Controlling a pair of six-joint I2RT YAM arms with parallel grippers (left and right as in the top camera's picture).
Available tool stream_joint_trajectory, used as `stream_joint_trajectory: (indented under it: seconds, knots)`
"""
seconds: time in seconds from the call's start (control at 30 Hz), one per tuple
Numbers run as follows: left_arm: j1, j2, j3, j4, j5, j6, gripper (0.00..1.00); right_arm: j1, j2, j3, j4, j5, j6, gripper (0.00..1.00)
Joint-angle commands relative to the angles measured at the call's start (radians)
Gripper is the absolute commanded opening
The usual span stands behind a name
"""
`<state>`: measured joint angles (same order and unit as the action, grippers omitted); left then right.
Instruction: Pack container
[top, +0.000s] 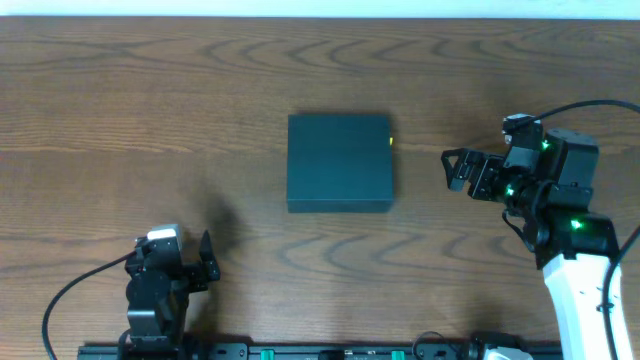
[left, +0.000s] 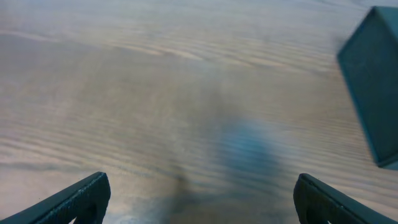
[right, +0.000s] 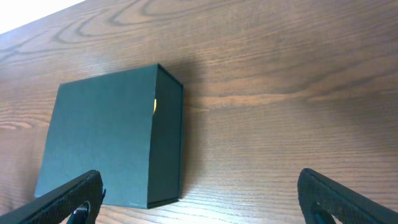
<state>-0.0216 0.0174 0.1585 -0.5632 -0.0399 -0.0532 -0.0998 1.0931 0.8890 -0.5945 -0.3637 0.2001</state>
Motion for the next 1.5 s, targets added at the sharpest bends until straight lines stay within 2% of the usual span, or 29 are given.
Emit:
stream_joint_trajectory:
  seconds: [0.0, 0.37, 1.47]
  knots:
    - [0.009, -0.014, -0.012, 0.014, -0.068, -0.03, 0.95, -0.004, 0.0, -0.001, -0.001, -0.003, -0.014, 0.99]
    - [0.08, -0.014, -0.012, 0.013, -0.081, -0.03, 0.95, -0.004, 0.0, -0.001, -0.001, -0.003, -0.014, 0.99]
    - [0.08, -0.014, -0.011, 0.013, -0.068, -0.025, 0.95, 0.005, -0.018, -0.001, -0.004, -0.003, -0.014, 0.99]
